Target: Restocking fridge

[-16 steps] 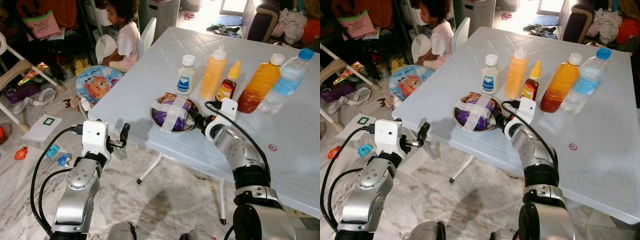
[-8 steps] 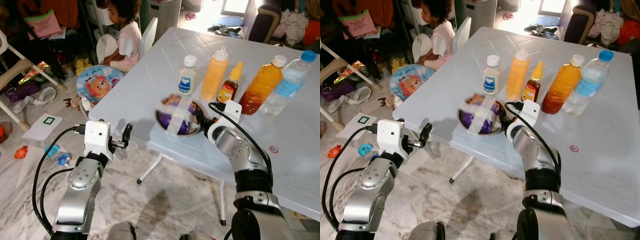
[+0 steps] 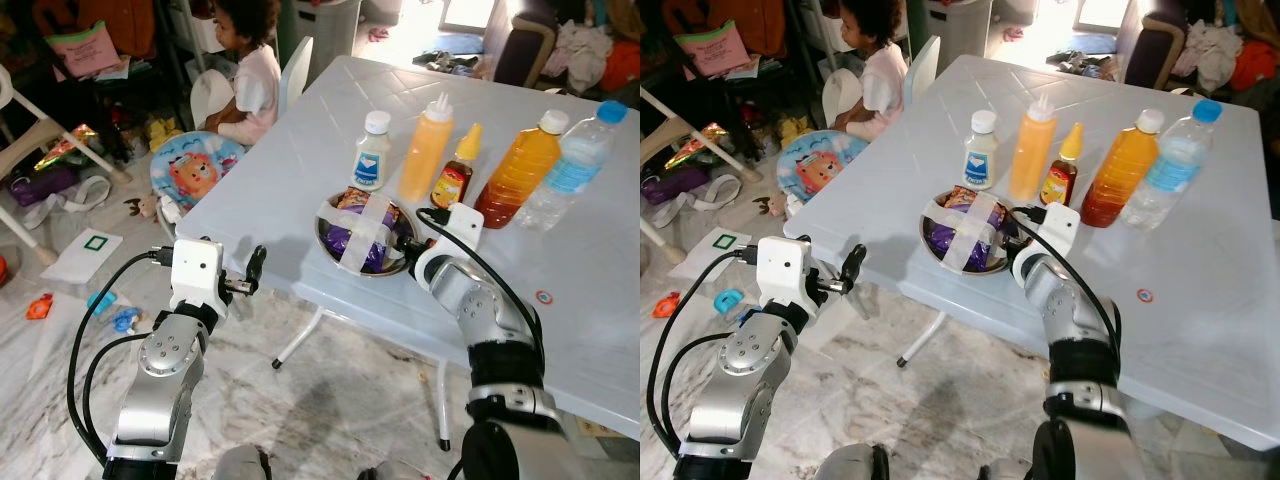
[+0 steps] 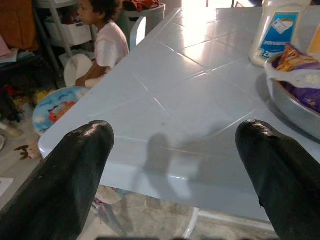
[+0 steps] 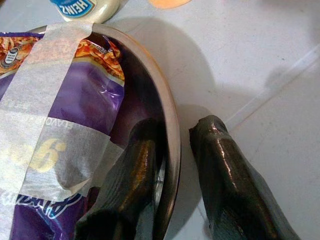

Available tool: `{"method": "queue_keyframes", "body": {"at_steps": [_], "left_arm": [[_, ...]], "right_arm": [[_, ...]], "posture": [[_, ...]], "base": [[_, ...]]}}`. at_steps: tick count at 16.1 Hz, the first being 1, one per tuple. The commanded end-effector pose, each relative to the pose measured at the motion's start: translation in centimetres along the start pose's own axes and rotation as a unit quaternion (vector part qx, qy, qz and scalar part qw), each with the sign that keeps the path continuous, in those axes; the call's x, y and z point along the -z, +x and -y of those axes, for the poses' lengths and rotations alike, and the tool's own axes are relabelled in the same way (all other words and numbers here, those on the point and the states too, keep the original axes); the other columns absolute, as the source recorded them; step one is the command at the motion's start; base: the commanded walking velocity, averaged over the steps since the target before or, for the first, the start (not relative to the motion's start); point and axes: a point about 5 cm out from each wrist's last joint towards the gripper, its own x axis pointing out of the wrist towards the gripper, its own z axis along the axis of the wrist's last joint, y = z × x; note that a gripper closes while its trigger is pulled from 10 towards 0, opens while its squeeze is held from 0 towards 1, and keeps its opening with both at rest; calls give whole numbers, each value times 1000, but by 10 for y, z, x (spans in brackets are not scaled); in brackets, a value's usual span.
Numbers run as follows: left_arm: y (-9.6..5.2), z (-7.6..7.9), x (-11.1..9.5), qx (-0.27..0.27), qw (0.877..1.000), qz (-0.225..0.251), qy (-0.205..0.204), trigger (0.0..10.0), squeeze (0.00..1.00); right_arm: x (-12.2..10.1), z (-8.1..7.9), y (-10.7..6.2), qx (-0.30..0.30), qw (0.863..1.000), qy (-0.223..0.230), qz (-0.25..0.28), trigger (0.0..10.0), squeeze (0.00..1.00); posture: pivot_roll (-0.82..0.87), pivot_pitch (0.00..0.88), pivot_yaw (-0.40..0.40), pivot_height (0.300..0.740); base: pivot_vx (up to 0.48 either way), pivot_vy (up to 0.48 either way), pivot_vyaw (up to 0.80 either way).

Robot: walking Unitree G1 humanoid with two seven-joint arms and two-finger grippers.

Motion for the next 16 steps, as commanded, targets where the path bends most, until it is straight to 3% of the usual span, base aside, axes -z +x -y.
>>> {"method": "queue_keyframes", "body": {"at_steps": [1, 2, 4, 6, 9, 10, 11, 12, 16], "left_arm": [[1, -1, 0, -1, 1000, -2, 4, 10000, 0], [1, -1, 0, -2, 1000, -2, 4, 10000, 0], [1, -1, 0, -2, 1000, -2, 4, 10000, 0], [1, 0, 1, 0, 1000, -3, 4, 10000, 0], [1, 0, 1, 3, 1000, -4, 5, 10000, 0], [1, 1, 1, 4, 1000, -5, 5, 10000, 0], [1, 1, 2, 5, 1000, -5, 5, 10000, 0], [1, 1, 2, 5, 1000, -6, 5, 10000, 0], [0, 3, 2, 8, 1000, -7, 4, 10000, 0]], "right_arm": [[15, 10, 4, 21, 999, -6, -35, 10000, 612], [12, 10, 5, 20, 999, -8, -30, 10000, 1000], [10, 8, 8, 18, 999, -8, -26, 10000, 1000], [7, 5, 10, 8, 1000, 0, -24, 10000, 0], [7, 0, 13, -9, 999, 11, -30, 10000, 0], [7, -2, 14, -15, 999, 13, -33, 4902, 0], [7, -3, 14, -20, 999, 13, -35, 1804, 0], [9, -6, 15, -31, 998, 16, -43, 0, 0], [17, -8, 16, -39, 997, 31, -65, 0, 0]], "posture": [[-2, 26, 1, 740], [-2, 26, 1, 740], [1, 23, 2, 740], [1, 23, 4, 740], [-1, 20, 4, 740], [0, 20, 3, 740], [0, 19, 3, 740], [1, 20, 1, 740], [1, 23, -1, 740]], "base": [[0, 0, 0], [0, 0, 0], [0, 0, 0], [0, 0, 0], [0, 0, 0], [0, 0, 0], [0, 0, 0], [0, 0, 0], [0, 0, 0]]}}
